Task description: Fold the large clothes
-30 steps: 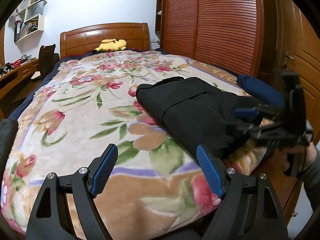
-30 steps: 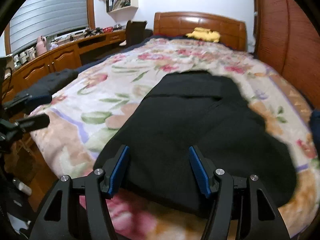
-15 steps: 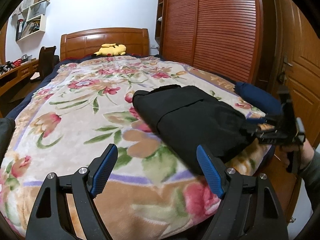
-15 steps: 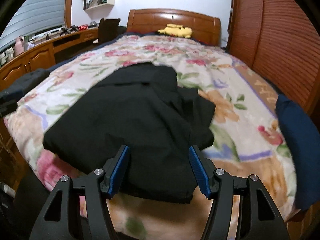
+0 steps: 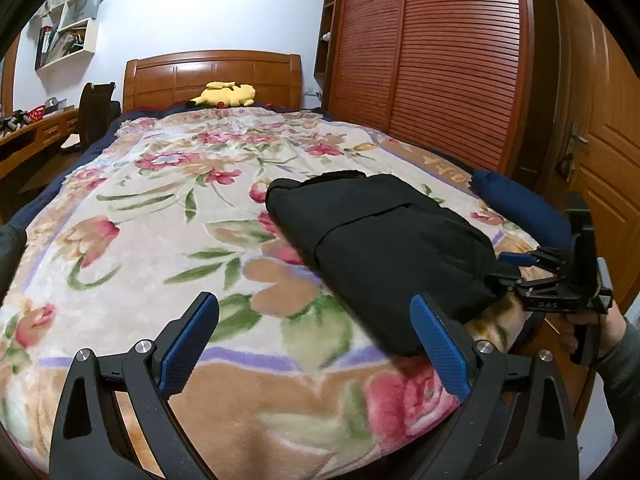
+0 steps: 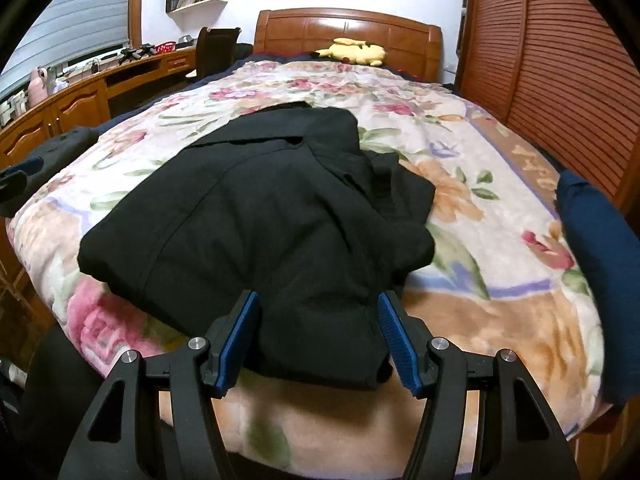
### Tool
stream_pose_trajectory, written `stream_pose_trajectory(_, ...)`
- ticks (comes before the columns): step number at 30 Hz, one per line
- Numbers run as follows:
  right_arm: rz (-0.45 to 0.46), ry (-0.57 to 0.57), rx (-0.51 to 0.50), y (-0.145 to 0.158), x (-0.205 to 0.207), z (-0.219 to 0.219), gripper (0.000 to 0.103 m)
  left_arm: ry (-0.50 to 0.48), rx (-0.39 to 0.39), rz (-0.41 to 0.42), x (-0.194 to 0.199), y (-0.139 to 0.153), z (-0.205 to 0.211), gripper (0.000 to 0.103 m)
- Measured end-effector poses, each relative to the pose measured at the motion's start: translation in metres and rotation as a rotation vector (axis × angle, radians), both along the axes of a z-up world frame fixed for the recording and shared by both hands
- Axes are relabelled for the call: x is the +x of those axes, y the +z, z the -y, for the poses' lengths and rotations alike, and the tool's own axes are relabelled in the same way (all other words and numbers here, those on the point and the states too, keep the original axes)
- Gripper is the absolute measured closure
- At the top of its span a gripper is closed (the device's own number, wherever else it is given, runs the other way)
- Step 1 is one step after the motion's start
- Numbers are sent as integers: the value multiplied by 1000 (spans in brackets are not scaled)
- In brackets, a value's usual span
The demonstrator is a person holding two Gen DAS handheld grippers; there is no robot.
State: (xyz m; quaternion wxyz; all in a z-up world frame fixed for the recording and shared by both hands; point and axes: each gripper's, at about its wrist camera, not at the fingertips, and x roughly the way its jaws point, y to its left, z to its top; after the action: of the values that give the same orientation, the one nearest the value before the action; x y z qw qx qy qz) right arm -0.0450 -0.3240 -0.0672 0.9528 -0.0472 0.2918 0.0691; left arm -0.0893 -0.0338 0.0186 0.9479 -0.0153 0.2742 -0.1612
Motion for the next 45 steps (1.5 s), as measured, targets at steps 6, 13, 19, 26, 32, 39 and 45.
stream_pose_trajectory(6, 32, -6, 9, 2, -24, 12, 39, 1, 17, -2, 5, -2, 5, 6)
stream_pose_trajectory(13, 28, -17, 28, -3, -43, 28, 39, -8, 7, -38, 42, -4, 11, 6)
stream_pose_trajectory(19, -3, -7, 53, -18, -38, 31, 39, 4, 26, -67, 84, -8, 18, 6)
stream_pose_trajectory(26, 17, -35, 116, -30, -22, 40, 39, 4, 69, -85, 130, -15, 29, 6)
stream_pose_trajectory(32, 17, -28, 159, -35, -6, 42, 39, -8, 113, -90, 169, -19, 42, 6)
stream_pose_trajectory(39, 3, -26, 166, -41, 5, 36, 39, -9, 134, -133, 219, -27, 48, 6)
stream_pose_trajectory(45, -1, -23, 191, -44, 11, 35, 39, 4, 158, -181, 263, -34, 51, 6)
